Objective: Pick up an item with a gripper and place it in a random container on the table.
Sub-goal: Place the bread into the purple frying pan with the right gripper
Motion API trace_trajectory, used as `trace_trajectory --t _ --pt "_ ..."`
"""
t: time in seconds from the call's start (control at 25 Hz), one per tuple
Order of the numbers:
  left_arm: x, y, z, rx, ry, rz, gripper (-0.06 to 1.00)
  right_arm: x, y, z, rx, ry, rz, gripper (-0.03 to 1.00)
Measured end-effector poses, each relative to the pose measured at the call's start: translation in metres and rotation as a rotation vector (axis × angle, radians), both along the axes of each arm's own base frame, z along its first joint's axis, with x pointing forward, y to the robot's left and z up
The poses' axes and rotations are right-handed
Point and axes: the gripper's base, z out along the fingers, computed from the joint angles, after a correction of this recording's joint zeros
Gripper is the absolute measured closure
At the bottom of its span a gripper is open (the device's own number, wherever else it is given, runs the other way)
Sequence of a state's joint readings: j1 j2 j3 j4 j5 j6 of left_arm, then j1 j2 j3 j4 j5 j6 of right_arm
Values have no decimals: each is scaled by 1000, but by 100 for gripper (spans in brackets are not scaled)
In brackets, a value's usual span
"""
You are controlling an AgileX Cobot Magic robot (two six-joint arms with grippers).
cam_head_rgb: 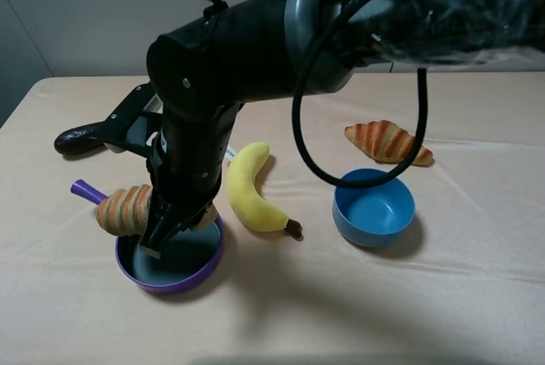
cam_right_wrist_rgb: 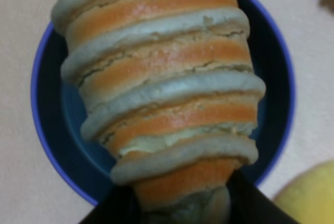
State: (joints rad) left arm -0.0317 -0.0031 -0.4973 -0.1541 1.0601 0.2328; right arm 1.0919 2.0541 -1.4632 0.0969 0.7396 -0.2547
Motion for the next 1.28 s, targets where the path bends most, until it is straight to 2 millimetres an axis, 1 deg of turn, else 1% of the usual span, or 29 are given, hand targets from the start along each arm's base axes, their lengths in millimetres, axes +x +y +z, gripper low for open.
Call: trace_trajectory --t 0.52,1.28 --pt "0 0 0 0 0 0 -5 1 5 -32 -43 27 -9 78" --pt "0 0 0 1 0 0 -5 5 2 -36 -67 10 -21 78"
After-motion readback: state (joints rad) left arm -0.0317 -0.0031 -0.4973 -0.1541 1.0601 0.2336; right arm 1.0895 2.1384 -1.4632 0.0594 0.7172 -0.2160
